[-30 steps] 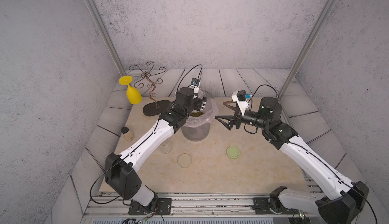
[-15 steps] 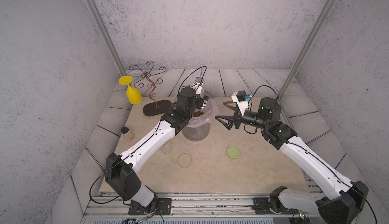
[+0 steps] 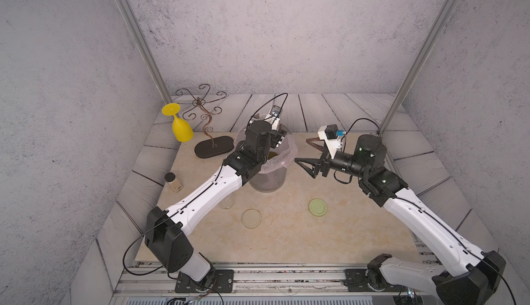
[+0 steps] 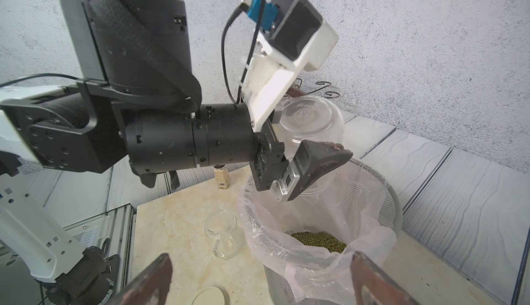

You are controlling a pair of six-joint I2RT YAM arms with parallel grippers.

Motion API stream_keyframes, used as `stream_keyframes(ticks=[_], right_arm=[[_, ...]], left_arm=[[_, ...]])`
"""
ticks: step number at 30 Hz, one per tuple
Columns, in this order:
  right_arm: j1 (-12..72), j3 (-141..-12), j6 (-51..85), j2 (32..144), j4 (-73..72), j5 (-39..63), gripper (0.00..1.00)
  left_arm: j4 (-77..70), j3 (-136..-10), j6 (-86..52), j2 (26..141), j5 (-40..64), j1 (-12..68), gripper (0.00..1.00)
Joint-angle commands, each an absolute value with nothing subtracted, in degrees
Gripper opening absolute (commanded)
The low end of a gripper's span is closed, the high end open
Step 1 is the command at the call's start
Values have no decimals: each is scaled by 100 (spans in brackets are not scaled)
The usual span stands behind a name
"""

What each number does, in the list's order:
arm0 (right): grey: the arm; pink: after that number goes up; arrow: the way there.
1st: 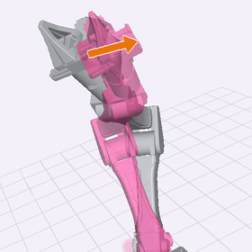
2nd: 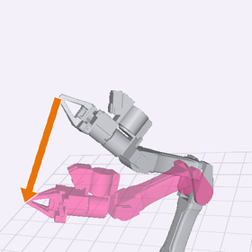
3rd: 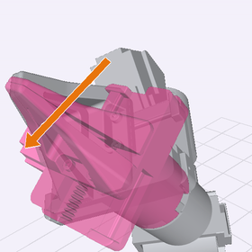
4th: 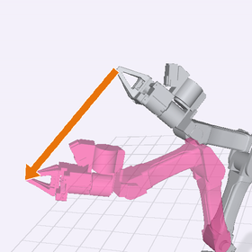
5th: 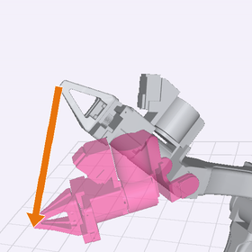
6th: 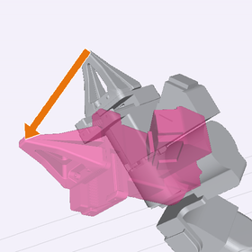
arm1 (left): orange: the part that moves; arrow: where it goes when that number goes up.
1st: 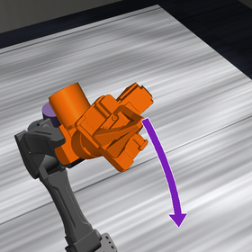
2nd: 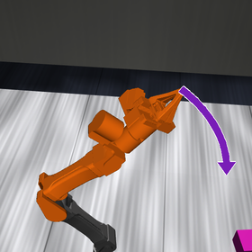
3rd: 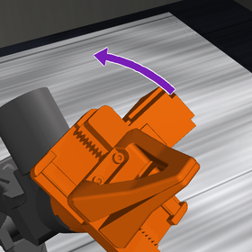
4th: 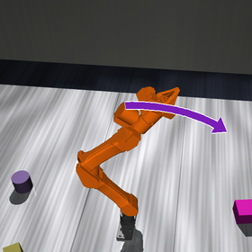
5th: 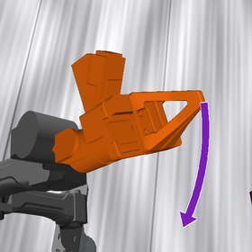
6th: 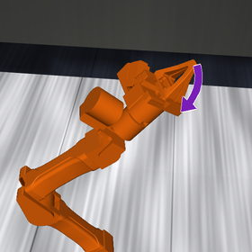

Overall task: Empty moldy mung beans from jars
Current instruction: Pour the moldy mung beans from the jar into the trash bin.

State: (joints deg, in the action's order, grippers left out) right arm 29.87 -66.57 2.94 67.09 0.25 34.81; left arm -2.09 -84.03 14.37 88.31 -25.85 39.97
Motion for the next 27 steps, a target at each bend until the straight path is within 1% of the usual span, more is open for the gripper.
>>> stream_keyframes(ticks=[1, 7, 13, 22, 27], right_arm=[[2966, -6618, 258, 6540, -27, 3456, 96], [2963, -6631, 245, 6564, -24, 3450, 96], [2966, -6626, 272, 6574, -48, 3447, 96], [2966, -6645, 325, 6547, -53, 3461, 96], [2971, -6645, 415, 6525, -53, 3524, 96]], left_arm=[[-759, -8534, 1666, 8852, -2833, 4079, 48], [-1019, -8497, 2093, 8920, -3151, 4226, 47], [-981, -8435, 2019, 8759, -3199, 4254, 48], [-182, -8601, 1063, 8374, -2909, 4247, 48], [720, -8934, 194, 8169, -2558, 4194, 48]])
